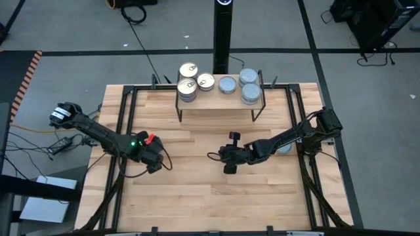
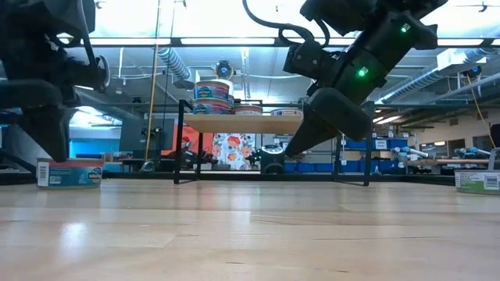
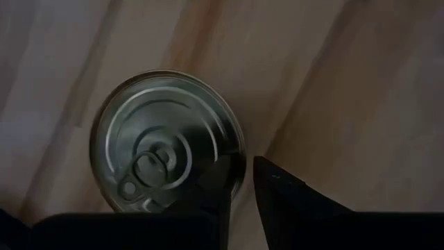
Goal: Stack canned seafood by type on shelf
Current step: Stack the blue pink tuna can on the right blue tuna can on the shelf
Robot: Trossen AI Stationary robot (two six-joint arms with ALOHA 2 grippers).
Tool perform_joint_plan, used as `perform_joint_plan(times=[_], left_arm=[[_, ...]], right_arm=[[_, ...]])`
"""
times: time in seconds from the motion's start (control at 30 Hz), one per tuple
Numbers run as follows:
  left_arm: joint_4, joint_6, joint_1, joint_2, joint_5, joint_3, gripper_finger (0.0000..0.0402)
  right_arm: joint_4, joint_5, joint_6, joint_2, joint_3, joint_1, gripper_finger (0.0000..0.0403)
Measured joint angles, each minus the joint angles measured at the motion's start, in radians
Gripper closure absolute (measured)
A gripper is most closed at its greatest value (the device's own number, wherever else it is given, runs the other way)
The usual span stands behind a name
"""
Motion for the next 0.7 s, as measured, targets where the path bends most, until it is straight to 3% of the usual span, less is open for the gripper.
perform_joint_plan(times=[0.4,0.7], left_arm=[[0.012,0.007,0.0,0.0,-0.012,-0.004,0.0332],[0.036,0.058,0.0,-0.001,0.048,-0.003,0.0332]], right_arm=[[0.022,-0.003,-0.037,0.0,0.0,-0.001,0.0398],[0.039,-0.008,-0.051,0.0,0.0,-0.001,0.0398]])
